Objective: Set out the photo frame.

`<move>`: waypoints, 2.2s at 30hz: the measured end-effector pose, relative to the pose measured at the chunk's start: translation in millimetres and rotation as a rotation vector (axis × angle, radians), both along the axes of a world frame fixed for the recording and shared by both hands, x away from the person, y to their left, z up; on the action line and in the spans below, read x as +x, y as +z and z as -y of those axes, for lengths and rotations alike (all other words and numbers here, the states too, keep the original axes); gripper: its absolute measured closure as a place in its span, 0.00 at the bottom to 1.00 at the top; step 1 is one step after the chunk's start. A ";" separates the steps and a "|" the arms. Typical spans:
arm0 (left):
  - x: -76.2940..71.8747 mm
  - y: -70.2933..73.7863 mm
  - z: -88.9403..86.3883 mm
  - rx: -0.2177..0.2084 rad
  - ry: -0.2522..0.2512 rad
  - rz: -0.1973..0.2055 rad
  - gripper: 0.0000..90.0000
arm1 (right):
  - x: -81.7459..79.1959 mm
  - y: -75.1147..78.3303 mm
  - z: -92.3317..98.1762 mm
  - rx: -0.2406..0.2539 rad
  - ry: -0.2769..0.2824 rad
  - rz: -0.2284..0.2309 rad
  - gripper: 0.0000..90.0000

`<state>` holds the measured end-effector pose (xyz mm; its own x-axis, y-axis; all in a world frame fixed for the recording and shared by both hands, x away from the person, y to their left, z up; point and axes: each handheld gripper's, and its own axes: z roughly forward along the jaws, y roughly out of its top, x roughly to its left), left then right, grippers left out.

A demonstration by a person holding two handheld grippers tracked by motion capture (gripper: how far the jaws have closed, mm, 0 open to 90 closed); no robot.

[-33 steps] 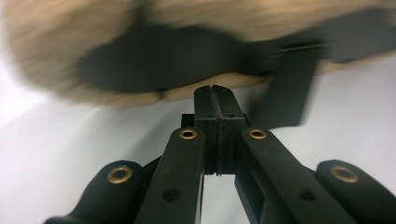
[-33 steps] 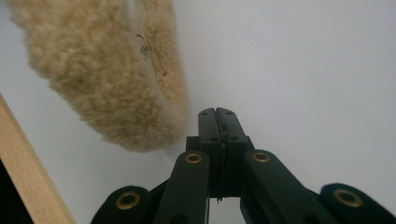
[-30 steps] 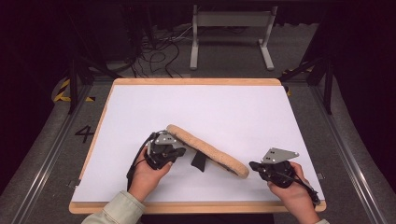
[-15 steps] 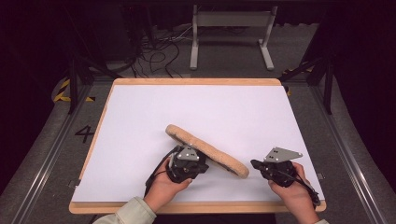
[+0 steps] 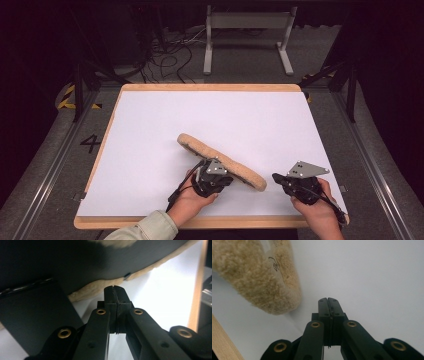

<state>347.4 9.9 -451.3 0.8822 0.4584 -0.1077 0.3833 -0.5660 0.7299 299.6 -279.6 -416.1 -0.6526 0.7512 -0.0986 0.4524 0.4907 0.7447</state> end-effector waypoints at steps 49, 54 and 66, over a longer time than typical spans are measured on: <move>26.5 8.5 -58.5 -0.034 0.158 -0.007 0.92 | 17.3 -5.2 -49.6 -0.046 0.103 0.036 1.00; 12.0 11.9 -72.5 -0.022 0.152 0.017 0.85 | 17.9 -9.2 -68.7 -0.063 0.181 0.034 1.00; -12.2 23.9 -107.7 -0.069 0.164 0.011 0.86 | 0.7 -9.3 -85.9 -0.088 0.267 0.035 1.00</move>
<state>335.3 117.6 -427.5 0.7976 0.5880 -0.1346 0.4577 -0.4447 0.7699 300.3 -193.7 -425.4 -0.8215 0.5405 -0.1817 0.2732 0.6528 0.7066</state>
